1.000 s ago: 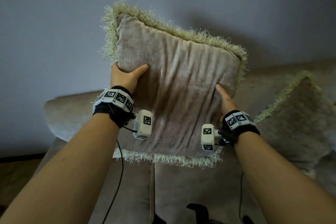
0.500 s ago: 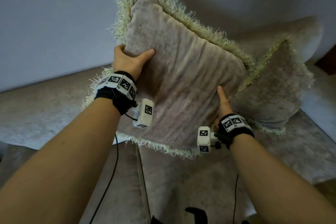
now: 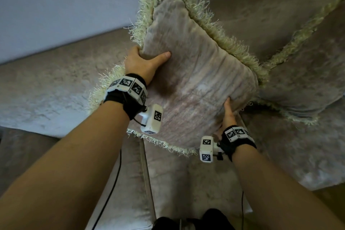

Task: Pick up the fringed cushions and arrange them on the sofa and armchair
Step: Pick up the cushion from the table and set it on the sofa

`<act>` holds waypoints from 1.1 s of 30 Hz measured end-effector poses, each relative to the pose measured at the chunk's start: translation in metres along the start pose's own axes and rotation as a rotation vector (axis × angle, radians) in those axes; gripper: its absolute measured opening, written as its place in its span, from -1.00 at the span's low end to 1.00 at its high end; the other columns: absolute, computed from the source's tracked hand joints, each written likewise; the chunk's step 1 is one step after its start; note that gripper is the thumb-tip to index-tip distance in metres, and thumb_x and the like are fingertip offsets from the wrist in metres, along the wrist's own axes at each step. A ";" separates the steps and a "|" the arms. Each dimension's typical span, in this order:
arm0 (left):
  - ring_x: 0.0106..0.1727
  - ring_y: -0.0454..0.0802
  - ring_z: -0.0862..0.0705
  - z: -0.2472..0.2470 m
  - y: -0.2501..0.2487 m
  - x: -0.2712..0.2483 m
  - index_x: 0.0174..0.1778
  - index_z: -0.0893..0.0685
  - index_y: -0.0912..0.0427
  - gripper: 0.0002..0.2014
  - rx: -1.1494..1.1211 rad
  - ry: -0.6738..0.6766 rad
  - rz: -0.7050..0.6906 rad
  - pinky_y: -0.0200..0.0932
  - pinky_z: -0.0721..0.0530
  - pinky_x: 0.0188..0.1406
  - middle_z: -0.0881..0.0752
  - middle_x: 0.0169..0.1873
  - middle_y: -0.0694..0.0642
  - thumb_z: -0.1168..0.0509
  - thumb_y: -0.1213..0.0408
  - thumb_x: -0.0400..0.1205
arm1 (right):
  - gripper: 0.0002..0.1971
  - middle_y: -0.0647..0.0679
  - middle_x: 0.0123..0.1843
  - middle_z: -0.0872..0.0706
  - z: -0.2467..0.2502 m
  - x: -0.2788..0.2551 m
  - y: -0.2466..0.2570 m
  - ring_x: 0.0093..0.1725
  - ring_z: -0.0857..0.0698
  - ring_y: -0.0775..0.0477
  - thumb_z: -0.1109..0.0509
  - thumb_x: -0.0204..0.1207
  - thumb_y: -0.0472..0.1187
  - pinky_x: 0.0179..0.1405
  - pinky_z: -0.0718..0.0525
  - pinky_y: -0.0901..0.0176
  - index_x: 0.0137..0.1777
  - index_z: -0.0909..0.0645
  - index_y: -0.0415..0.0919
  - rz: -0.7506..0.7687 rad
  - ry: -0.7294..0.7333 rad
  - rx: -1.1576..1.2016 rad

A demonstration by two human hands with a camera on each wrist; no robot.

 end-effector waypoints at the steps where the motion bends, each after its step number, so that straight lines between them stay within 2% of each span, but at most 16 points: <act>1: 0.16 0.02 -0.75 -0.005 0.007 0.003 0.33 -0.60 0.09 -0.19 0.006 0.004 0.008 0.05 -0.75 0.25 -0.75 0.17 0.00 -0.63 -0.24 0.23 | 0.32 -0.24 0.73 -0.28 0.000 0.004 -0.004 0.64 -0.37 -0.35 -0.40 0.02 0.69 0.61 -0.33 -0.43 0.74 -0.15 -0.01 -0.021 -0.004 -0.013; 3: 0.14 0.01 -0.76 -0.015 0.020 0.009 0.29 -0.61 0.09 -0.21 0.005 0.010 0.023 0.00 -0.76 0.19 -0.77 0.16 0.00 -0.62 -0.23 0.22 | 0.24 -0.23 0.77 -0.17 0.006 0.019 -0.010 0.70 -0.27 -0.35 -0.29 0.19 0.67 0.65 -0.26 -0.42 0.76 -0.06 -0.02 -0.052 -0.033 -0.031; 4: 0.12 0.01 -0.76 -0.020 0.026 0.011 0.26 -0.61 0.09 -0.23 0.009 0.015 0.027 -0.05 -0.76 0.13 -0.77 0.14 0.00 -0.62 -0.22 0.22 | 0.26 -0.22 0.77 -0.18 0.004 0.022 -0.014 0.70 -0.29 -0.34 -0.31 0.14 0.69 0.64 -0.27 -0.43 0.76 -0.06 0.02 -0.070 -0.017 -0.036; 7: -0.01 -0.07 -0.73 -0.036 0.039 0.016 0.13 -0.56 0.09 -0.41 0.055 0.038 0.020 -0.25 -0.66 -0.14 -0.73 0.03 -0.02 -0.64 -0.10 0.35 | 0.46 -0.16 0.71 -0.35 0.024 0.082 -0.042 0.60 -0.46 -0.34 -0.45 -0.29 0.75 0.54 -0.38 -0.52 0.70 -0.24 0.11 -0.124 0.006 -0.048; 9: -0.01 -0.06 -0.71 -0.048 0.046 0.020 0.12 -0.52 0.09 -0.44 0.088 0.063 0.013 -0.29 -0.62 -0.18 -0.71 0.05 0.00 -0.64 -0.05 0.38 | 0.48 -0.15 0.64 -0.47 0.038 0.116 -0.060 0.52 -0.54 -0.36 -0.49 -0.38 0.73 0.49 -0.41 -0.55 0.66 -0.32 0.09 -0.146 0.004 -0.072; 13: 0.17 0.05 -0.71 -0.075 0.065 0.025 0.31 -0.54 0.15 -0.30 0.118 0.135 0.038 -0.06 -0.71 0.14 -0.71 0.21 0.06 -0.66 -0.04 0.36 | 0.47 -0.20 0.55 -0.57 0.040 0.108 -0.066 0.44 -0.61 -0.39 -0.54 -0.37 0.69 0.46 -0.50 -0.49 0.63 -0.37 -0.03 -0.183 0.020 -0.093; 16: 0.31 0.06 -0.66 -0.096 0.081 0.024 0.51 -0.48 0.12 -0.18 0.157 0.212 0.045 -0.02 -0.64 0.32 -0.67 0.37 0.08 -0.65 -0.03 0.37 | 0.46 -0.21 0.54 -0.57 0.046 0.105 -0.065 0.42 -0.60 -0.39 -0.51 -0.39 0.72 0.41 -0.56 -0.46 0.61 -0.42 -0.02 -0.177 -0.013 -0.120; 18: 0.50 0.09 -0.55 -0.113 0.095 0.022 0.64 -0.36 0.09 -0.10 0.232 0.292 0.060 -0.02 -0.52 0.46 -0.53 0.56 0.09 -0.61 -0.05 0.43 | 0.40 -0.17 0.54 -0.56 0.042 0.096 -0.057 0.42 -0.60 -0.38 -0.46 -0.35 0.74 0.36 -0.61 -0.42 0.58 -0.47 0.03 -0.166 -0.023 -0.158; 21: 0.74 0.10 -0.25 -0.141 0.116 0.015 0.75 -0.18 0.06 -0.06 0.431 0.445 0.075 0.09 -0.27 0.71 -0.16 0.77 0.07 -0.50 -0.13 0.53 | 0.34 0.00 0.62 -0.41 0.027 0.107 -0.034 0.55 -0.47 -0.26 -0.36 -0.14 0.77 0.45 -0.55 -0.40 0.68 -0.32 0.09 -0.081 0.018 -0.249; 24: 0.76 0.10 -0.20 -0.150 0.117 0.008 0.75 -0.16 0.06 -0.09 0.451 0.463 0.071 0.13 -0.24 0.73 -0.09 0.79 0.06 -0.45 -0.14 0.57 | 0.51 -0.04 0.72 -0.30 0.009 0.126 -0.007 0.65 -0.37 -0.25 -0.32 -0.34 0.82 0.54 -0.44 -0.40 0.71 -0.21 0.09 0.029 0.058 -0.388; 27: 0.73 0.12 -0.28 -0.145 0.106 0.005 0.76 -0.16 0.09 -0.11 0.418 0.430 0.080 0.10 -0.32 0.68 -0.21 0.75 0.09 -0.44 -0.11 0.60 | 0.59 -0.08 0.72 -0.31 -0.003 0.117 0.016 0.63 -0.40 -0.29 -0.38 -0.47 0.77 0.49 -0.49 -0.44 0.71 -0.19 0.10 0.080 0.053 -0.399; 29: 0.70 0.12 -0.35 -0.134 0.096 0.003 0.75 -0.18 0.08 -0.14 0.397 0.394 0.093 0.09 -0.38 0.64 -0.27 0.74 0.08 -0.43 -0.08 0.61 | 0.50 -0.08 0.70 -0.34 -0.011 0.092 0.031 0.61 -0.43 -0.29 -0.40 -0.33 0.75 0.48 -0.50 -0.44 0.71 -0.20 0.08 0.102 0.065 -0.427; 31: 0.67 0.14 -0.39 -0.122 0.085 0.001 0.73 -0.22 0.06 -0.18 0.380 0.354 0.097 0.13 -0.44 0.61 -0.31 0.72 0.07 -0.43 -0.08 0.62 | 0.22 -0.11 0.67 -0.39 -0.018 0.065 0.047 0.56 -0.49 -0.28 -0.40 0.08 0.62 0.45 -0.55 -0.39 0.71 -0.24 -0.02 0.140 0.076 -0.479; 33: 0.64 0.16 -0.45 -0.110 0.071 -0.004 0.71 -0.28 0.07 -0.23 0.367 0.328 0.095 0.17 -0.48 0.57 -0.37 0.69 0.09 -0.42 -0.07 0.63 | -0.10 -0.18 0.62 -0.47 -0.023 0.042 0.065 0.50 -0.56 -0.28 -0.38 0.45 0.37 0.44 -0.60 -0.31 0.66 -0.35 -0.19 0.192 0.070 -0.558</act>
Point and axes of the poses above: each hand's wrist, its own x-axis towards the middle knuckle, its own z-axis out of the back of the hand, y = z × x, the point moved 10 cm from there along x, towards the middle knuckle
